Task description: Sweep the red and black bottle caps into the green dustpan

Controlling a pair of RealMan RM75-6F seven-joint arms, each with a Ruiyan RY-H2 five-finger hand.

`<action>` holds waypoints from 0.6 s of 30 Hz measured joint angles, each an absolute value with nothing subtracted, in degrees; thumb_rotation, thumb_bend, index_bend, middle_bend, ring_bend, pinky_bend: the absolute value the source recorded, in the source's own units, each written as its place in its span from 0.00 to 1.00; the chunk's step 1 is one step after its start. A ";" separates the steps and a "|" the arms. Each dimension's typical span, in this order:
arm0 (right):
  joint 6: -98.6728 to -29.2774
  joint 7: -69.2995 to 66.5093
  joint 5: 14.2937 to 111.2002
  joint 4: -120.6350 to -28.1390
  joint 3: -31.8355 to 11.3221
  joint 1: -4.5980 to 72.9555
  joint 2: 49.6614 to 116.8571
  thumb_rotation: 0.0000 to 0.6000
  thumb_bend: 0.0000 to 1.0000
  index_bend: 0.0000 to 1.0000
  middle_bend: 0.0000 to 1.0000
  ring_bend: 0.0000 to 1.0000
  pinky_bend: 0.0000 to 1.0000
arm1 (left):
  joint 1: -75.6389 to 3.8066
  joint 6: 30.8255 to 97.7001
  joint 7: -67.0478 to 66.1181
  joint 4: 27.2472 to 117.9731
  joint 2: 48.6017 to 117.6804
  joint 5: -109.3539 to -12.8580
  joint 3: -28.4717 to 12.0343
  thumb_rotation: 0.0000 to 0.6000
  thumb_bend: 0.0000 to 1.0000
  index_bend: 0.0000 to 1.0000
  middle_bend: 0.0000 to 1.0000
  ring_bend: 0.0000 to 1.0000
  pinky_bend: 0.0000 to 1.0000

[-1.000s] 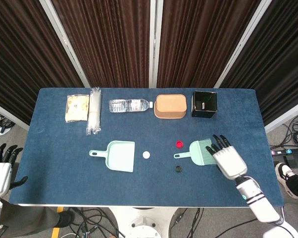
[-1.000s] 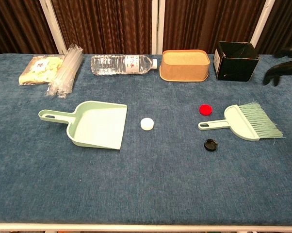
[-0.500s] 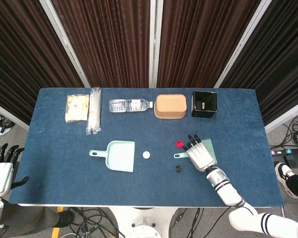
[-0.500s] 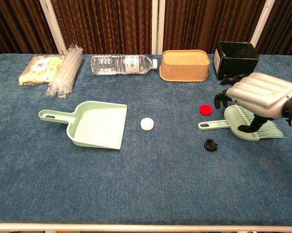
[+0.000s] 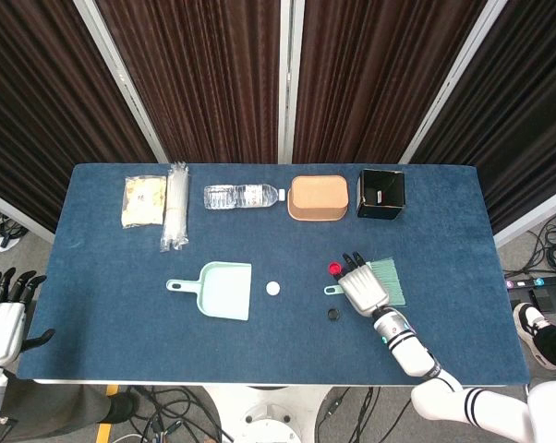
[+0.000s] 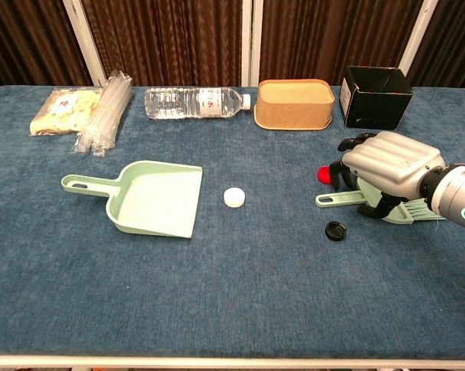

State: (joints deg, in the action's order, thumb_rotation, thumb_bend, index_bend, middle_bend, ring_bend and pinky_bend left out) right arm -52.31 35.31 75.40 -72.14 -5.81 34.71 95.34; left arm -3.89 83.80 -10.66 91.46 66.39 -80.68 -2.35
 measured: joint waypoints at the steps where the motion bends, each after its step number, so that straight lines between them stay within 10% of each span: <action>1: -52.48 35.09 75.45 -71.84 -5.76 34.84 95.59 1.00 0.22 0.39 0.42 0.10 0.14 | -3.90 83.74 -10.57 91.38 66.42 -80.67 -2.35 1.00 0.02 0.18 0.12 0.02 0.00; 18: -53.27 35.16 74.00 -69.66 -4.90 35.56 97.59 1.00 0.23 0.42 0.46 0.13 0.15 | -3.83 83.29 -7.42 89.48 67.07 -81.31 -1.95 1.00 0.02 0.18 0.12 0.02 0.00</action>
